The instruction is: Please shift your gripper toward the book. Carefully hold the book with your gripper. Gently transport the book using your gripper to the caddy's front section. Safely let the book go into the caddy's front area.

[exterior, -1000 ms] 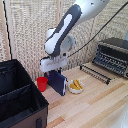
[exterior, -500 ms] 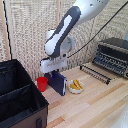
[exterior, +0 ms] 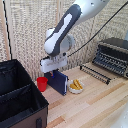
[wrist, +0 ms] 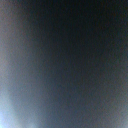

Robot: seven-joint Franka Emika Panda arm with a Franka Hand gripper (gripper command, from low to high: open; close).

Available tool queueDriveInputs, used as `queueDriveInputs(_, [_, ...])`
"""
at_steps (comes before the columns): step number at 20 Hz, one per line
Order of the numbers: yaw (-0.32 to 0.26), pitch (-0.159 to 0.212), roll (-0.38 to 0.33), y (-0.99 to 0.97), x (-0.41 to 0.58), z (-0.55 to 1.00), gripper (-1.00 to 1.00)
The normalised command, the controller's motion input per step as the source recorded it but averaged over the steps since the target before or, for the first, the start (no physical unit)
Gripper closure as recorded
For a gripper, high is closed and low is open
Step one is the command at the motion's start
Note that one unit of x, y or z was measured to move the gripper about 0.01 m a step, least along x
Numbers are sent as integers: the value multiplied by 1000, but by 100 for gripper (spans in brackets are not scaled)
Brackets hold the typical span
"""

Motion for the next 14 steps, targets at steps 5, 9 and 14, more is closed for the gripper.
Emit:
queueDriveInputs(5, [-2, 125, 0, -5, 347, 894, 100])
queueDriveInputs(9, [-42, 64, -2, 0, 353, 884, 100])
queueDriveInputs(14, [-111, 50, -15, 51, 118, 961, 100])
